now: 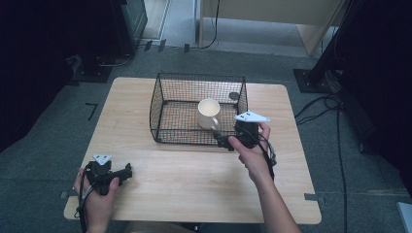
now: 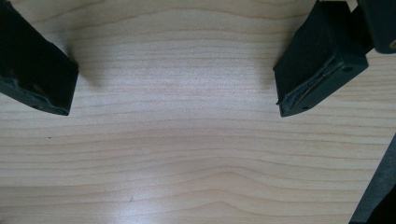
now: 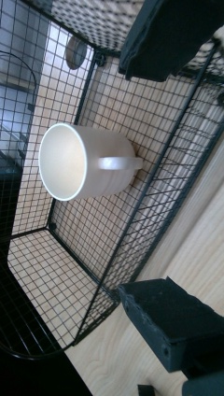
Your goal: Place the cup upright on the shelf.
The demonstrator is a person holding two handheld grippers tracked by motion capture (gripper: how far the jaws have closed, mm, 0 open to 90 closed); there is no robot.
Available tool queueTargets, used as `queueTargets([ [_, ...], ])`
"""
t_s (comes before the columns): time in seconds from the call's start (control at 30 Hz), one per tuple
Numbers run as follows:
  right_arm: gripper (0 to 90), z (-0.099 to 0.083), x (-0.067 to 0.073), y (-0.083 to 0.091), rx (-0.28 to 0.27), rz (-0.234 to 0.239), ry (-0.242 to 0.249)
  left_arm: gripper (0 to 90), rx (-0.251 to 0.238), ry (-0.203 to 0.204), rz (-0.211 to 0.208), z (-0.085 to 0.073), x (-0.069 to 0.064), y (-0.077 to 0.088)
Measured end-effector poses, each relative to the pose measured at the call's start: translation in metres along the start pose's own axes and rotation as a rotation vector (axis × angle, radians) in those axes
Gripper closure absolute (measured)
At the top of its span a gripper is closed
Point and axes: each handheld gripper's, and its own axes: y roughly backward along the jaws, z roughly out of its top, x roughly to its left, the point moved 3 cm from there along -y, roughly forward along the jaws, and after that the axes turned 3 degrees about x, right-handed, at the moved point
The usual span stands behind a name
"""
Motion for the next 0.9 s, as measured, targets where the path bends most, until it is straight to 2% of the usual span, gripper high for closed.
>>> queueTargets([
  [0.37,0.0,-0.029,-0.014,0.019,0.008,-0.051,0.010,0.0,0.002,-0.002,0.000,0.000,0.000,0.000],
  [0.67,0.0,-0.059,-0.034,0.032,0.019,-0.076,-0.023,0.0,0.003,-0.004,0.000,0.000,0.000,0.000],
  [0.9,0.0,-0.074,-0.049,0.040,0.022,-0.104,-0.050,0.0,0.003,-0.004,0.000,0.000,0.000,0.000],
])
